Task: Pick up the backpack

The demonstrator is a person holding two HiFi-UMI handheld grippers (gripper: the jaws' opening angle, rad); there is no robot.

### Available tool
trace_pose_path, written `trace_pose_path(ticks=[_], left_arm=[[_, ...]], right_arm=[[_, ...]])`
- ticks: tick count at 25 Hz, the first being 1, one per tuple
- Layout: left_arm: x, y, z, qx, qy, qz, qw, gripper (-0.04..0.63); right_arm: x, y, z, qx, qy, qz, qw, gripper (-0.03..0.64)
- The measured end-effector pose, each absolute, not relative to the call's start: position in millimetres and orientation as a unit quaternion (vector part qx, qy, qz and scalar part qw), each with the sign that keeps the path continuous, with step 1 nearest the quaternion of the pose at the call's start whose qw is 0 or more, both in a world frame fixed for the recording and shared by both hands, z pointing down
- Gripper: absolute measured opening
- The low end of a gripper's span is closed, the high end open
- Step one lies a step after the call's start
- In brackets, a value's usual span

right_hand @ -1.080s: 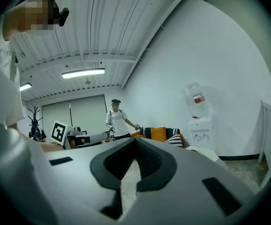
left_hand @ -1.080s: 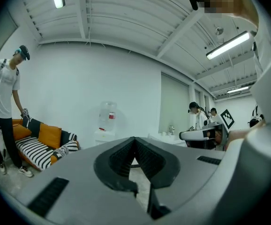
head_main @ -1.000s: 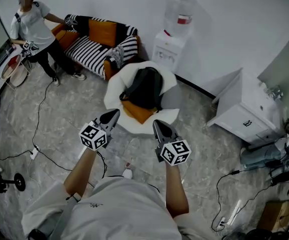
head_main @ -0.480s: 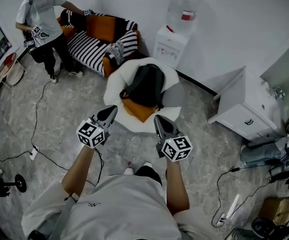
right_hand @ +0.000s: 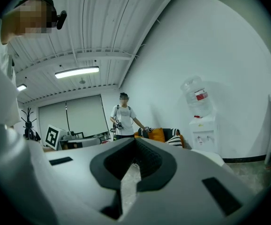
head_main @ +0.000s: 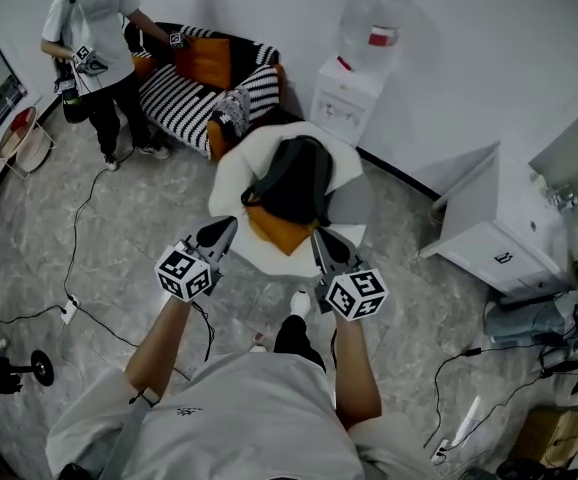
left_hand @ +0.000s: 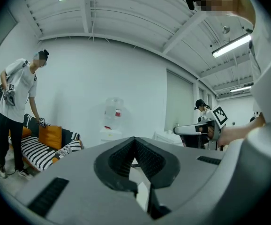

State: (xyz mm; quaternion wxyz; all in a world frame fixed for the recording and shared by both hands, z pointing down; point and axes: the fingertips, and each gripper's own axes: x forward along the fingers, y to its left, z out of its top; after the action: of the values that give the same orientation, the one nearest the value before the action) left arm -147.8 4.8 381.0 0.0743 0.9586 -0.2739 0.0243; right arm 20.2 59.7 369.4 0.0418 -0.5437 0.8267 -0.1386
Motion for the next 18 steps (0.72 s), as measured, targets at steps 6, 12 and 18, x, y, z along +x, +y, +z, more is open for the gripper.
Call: trace_pose_path(ticks=[6,12,18], left_arm=[[-114.1,-36.6,377.3,0.955,-0.288,0.024,0.072,0.002],[-82.1,-84.5,372.3,0.947,-0.312,0.027,0.068,0.002],[-48.7,-122.9,368.9,0.941,-0.329,0.031,0.066,0.002]], right_arm=[[53.9,15.1,369.9,-0.531,0.834,-0.142,0.049,0.006],[88.5,-35.8,370.9,-0.511,0.846,-0.146,0.044,0.006],[120.3,-85.3,367.9,-0.485,0.861,-0.146,0.044,0.006]])
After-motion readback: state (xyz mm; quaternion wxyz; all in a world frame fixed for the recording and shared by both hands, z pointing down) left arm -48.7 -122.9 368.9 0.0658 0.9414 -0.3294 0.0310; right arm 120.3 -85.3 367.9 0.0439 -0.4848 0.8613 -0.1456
